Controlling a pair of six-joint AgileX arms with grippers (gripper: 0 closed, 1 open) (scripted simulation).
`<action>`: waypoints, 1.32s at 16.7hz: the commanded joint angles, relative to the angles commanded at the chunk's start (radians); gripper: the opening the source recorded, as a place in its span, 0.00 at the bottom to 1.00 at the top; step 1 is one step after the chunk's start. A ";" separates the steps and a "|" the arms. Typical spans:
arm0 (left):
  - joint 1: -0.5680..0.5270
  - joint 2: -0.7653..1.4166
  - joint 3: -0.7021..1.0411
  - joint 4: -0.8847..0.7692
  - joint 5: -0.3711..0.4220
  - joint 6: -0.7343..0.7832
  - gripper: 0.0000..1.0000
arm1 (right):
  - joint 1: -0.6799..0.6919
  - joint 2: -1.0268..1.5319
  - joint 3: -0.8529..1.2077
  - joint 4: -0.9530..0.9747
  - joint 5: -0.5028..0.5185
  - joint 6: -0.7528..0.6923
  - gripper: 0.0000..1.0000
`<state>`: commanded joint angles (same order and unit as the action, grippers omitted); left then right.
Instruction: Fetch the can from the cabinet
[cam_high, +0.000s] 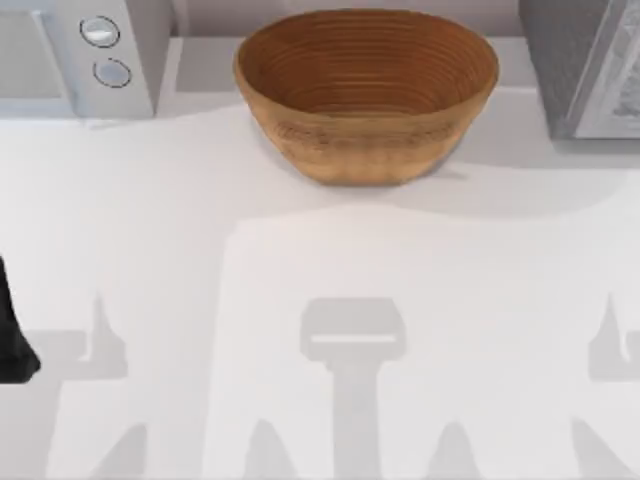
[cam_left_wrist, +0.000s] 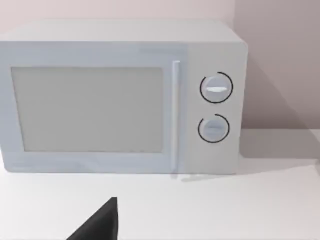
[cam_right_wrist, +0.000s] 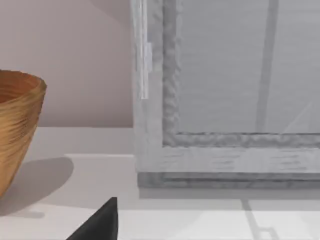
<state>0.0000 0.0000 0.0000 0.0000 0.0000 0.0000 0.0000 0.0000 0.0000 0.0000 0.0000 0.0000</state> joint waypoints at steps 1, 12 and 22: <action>0.000 0.000 0.000 0.000 0.000 0.000 1.00 | 0.000 0.000 0.000 0.000 0.000 0.000 1.00; 0.000 0.000 0.000 0.000 0.000 0.000 1.00 | 0.063 0.447 0.552 -0.138 0.066 0.010 1.00; 0.000 0.000 0.000 0.000 0.000 0.000 1.00 | 0.155 1.132 1.476 -0.358 0.169 0.017 1.00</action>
<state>0.0000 0.0000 0.0000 0.0000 0.0000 0.0000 0.1549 1.1325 1.4760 -0.3582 0.1694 0.0171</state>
